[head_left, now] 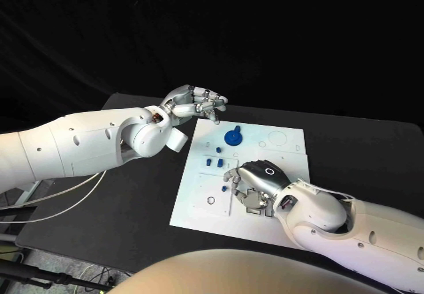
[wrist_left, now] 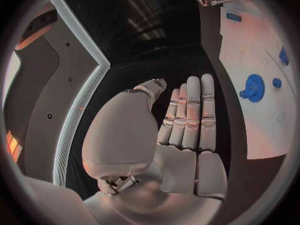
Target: Assemble the parts on the task board
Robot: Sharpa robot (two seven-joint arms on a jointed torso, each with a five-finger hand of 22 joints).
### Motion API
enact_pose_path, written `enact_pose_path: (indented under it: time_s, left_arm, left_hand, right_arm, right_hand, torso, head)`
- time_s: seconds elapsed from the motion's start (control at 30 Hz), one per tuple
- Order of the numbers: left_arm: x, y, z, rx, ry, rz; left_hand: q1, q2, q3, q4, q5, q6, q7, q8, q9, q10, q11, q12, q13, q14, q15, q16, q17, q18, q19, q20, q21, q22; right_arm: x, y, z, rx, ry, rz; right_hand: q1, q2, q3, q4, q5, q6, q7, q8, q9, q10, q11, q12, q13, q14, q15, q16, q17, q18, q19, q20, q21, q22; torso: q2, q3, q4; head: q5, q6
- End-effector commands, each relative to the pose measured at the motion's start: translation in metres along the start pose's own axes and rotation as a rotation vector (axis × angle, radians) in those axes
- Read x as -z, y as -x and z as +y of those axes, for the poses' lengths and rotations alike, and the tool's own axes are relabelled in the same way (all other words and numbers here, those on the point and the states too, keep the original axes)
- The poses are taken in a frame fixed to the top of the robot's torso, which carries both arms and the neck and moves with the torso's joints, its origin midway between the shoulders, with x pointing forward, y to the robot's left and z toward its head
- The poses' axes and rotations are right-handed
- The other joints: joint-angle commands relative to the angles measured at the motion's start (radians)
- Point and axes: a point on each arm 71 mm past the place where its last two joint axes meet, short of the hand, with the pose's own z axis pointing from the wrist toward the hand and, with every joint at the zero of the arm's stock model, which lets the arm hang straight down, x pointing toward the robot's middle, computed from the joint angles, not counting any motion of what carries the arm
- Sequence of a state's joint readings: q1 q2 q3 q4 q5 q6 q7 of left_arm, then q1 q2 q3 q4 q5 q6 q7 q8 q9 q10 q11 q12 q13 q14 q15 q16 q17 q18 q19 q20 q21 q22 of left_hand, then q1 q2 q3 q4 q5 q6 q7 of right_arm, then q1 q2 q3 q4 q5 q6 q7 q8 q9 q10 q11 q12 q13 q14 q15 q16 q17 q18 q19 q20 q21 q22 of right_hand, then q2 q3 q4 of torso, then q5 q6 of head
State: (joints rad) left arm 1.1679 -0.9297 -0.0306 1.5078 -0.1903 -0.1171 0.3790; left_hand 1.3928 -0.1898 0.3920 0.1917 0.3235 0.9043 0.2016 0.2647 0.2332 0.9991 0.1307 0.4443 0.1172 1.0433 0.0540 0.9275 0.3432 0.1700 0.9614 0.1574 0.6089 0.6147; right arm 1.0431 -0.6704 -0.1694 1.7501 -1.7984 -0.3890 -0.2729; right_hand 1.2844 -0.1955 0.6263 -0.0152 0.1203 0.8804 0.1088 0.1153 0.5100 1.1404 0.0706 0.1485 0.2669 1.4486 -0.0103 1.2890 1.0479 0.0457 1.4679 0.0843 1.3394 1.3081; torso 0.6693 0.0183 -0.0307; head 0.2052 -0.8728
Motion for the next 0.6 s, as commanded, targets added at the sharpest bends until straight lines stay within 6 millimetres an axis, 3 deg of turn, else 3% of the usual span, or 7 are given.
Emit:
enact_pose_path:
  time_s: [0.03, 0.2, 0.23, 0.3, 0.33, 0.4, 0.6]
  left_arm:
    - [0.000, -0.002, -0.001, 0.012, -0.006, 0.016]
    - [0.000, -0.001, -0.001, 0.012, -0.005, 0.016]
    - [0.000, -0.001, -0.001, 0.011, -0.005, 0.015]
    - [0.000, -0.001, -0.001, 0.011, -0.005, 0.015]
    - [0.000, -0.001, -0.001, 0.011, -0.005, 0.015]
    - [0.000, -0.001, -0.001, 0.012, -0.005, 0.016]
    - [-0.001, -0.002, 0.000, 0.013, -0.004, 0.019]
  left_hand:
    - [0.002, 0.004, 0.005, -0.003, 0.003, -0.006, 0.002, -0.007, 0.000, -0.005, 0.000, -0.005, 0.002, 0.002, 0.007, -0.003, 0.002, 0.011, 0.005, -0.001, -0.005, 0.000]
    - [0.002, 0.004, 0.005, -0.003, 0.003, -0.006, 0.002, -0.007, 0.000, -0.005, 0.000, -0.005, 0.002, 0.002, 0.007, -0.003, 0.002, 0.011, 0.005, -0.001, -0.005, 0.000]
    - [0.002, 0.004, 0.005, -0.003, 0.003, -0.006, 0.002, -0.007, 0.000, -0.005, 0.000, -0.005, 0.002, 0.002, 0.007, -0.003, 0.002, 0.011, 0.005, -0.001, -0.005, 0.000]
    - [0.002, 0.004, 0.005, -0.003, 0.003, -0.006, 0.002, -0.007, 0.000, -0.005, 0.000, -0.005, 0.002, 0.002, 0.007, -0.003, 0.002, 0.011, 0.005, -0.001, -0.005, 0.000]
    - [0.002, 0.004, 0.005, -0.003, 0.003, -0.006, 0.002, -0.007, 0.000, -0.005, 0.000, -0.005, 0.002, 0.002, 0.007, -0.003, 0.002, 0.011, 0.005, -0.001, -0.005, 0.000]
    - [0.002, 0.004, 0.005, -0.003, 0.003, -0.006, 0.002, -0.007, 0.000, -0.005, 0.000, -0.005, 0.002, 0.002, 0.007, -0.003, 0.002, 0.011, 0.005, -0.001, -0.005, 0.000]
    - [0.002, 0.004, 0.005, -0.003, 0.003, -0.006, 0.002, -0.007, 0.000, -0.005, 0.000, -0.005, 0.002, 0.002, 0.007, -0.003, 0.002, 0.011, 0.005, -0.001, -0.005, 0.000]
  right_arm:
    - [0.004, 0.009, -0.002, 0.004, -0.009, -0.030]
    - [0.015, 0.026, -0.015, -0.008, -0.036, -0.025]
    - [0.018, 0.029, -0.018, -0.011, -0.043, -0.020]
    - [0.024, 0.037, -0.025, -0.022, -0.058, -0.011]
    - [0.026, 0.040, -0.029, -0.028, -0.065, -0.006]
    - [0.031, 0.045, -0.036, -0.037, -0.079, 0.005]
    - [0.044, 0.056, -0.052, -0.039, -0.114, 0.034]
  right_hand:
    - [-0.013, -0.019, -0.019, 0.012, 0.006, -0.003, -0.005, -0.002, -0.002, -0.029, 0.007, -0.003, 0.001, -0.018, 0.007, -0.017, -0.018, 0.006, 0.014, 0.009, -0.041, 0.181]
    - [-0.018, -0.047, -0.108, 0.051, 0.037, 0.029, 0.016, 0.007, -0.005, -0.188, 0.045, -0.008, -0.014, -0.125, 0.040, -0.124, -0.200, 0.052, -0.091, 0.041, -0.320, 0.093]
    - [-0.003, -0.038, -0.183, 0.065, 0.051, 0.041, 0.019, 0.010, -0.007, -0.278, 0.065, -0.034, -0.034, -0.200, 0.058, -0.195, -0.315, 0.086, -0.180, 0.053, -0.549, 0.015]
    - [0.168, 0.040, -0.557, 0.193, 0.097, 0.067, -0.001, -0.002, -0.032, -0.438, 0.099, -0.044, -0.078, -0.247, 0.086, -0.192, -0.367, 0.106, -0.236, 0.091, -0.762, -0.087]
    - [0.253, -0.003, -0.585, 0.313, 0.081, 0.069, 0.012, -0.015, -0.047, -0.444, 0.102, -0.019, -0.087, -0.253, 0.090, -0.181, -0.381, 0.119, -0.225, 0.087, -0.781, -0.106]
    - [0.264, -0.053, -0.658, 0.316, 0.117, 0.051, -0.004, -0.033, -0.061, -0.547, 0.123, -0.051, -0.113, -0.258, 0.105, -0.178, -0.400, 0.119, -0.223, 0.097, -0.811, -0.128]
    - [0.263, -0.096, -0.719, 0.316, 0.143, -0.096, -0.045, -0.057, -0.098, -0.691, 0.138, -0.068, -0.149, -0.276, 0.117, -0.177, -0.435, 0.132, -0.242, 0.108, -0.912, -0.185]
  torso:
    - [0.000, 0.0001, 0.0000]
    - [0.000, -0.0006, -0.0005]
    - [-0.001, -0.0004, -0.0009]
    - [-0.002, -0.0004, -0.0018]
    - [-0.002, -0.0005, -0.0024]
    - [-0.002, -0.0005, -0.0020]
    - [0.000, 0.0015, -0.0017]
  head:
    - [-0.005, 0.000]
    - [-0.011, 0.000]
    - [-0.012, 0.000]
    - [-0.015, 0.000]
    - [-0.017, 0.000]
    - [-0.022, 0.000]
    - [-0.035, 0.000]
